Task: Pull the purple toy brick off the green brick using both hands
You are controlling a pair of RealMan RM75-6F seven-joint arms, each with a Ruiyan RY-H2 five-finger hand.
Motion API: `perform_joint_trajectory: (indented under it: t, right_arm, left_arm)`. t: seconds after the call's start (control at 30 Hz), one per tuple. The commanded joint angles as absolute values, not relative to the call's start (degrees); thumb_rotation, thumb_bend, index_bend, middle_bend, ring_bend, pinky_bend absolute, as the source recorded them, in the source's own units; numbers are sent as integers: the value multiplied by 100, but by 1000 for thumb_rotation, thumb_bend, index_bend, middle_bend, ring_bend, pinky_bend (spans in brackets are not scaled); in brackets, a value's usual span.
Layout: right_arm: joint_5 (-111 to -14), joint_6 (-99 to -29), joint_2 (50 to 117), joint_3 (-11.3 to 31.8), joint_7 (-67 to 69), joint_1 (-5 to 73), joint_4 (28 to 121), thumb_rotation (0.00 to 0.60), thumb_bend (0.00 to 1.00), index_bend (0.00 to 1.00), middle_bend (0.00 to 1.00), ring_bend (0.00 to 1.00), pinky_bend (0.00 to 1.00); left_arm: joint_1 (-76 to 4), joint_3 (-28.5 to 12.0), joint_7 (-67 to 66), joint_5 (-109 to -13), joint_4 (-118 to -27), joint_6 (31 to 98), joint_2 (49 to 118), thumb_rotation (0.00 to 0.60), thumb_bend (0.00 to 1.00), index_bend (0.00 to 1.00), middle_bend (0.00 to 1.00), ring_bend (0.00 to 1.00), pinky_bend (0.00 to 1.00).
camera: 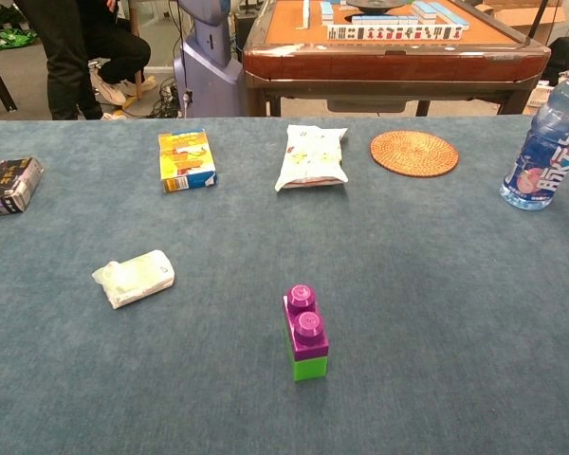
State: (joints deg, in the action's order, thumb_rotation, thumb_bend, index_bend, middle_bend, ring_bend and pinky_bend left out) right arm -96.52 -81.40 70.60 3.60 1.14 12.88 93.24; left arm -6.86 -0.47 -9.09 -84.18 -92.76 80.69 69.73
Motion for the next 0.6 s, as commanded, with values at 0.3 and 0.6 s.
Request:
perform_joint_trajectory:
  t: [0.3, 0.6]
  right_arm:
    - [-9907, -6758, 7698, 301, -1196, 2235, 10189, 600, 0, 279, 925, 979, 1000]
    - [-9840, -6317, 8385, 179, -1492, 2545, 9863, 600, 0, 230, 926, 979, 1000]
  left_arm:
    - [-601, -10, -709, -8376, -9116, 8109, 6993, 600, 4, 265, 51, 155, 495]
    - [-568, 1, -661, -8401, -9112, 8144, 6985, 600, 4, 269, 51, 155, 502]
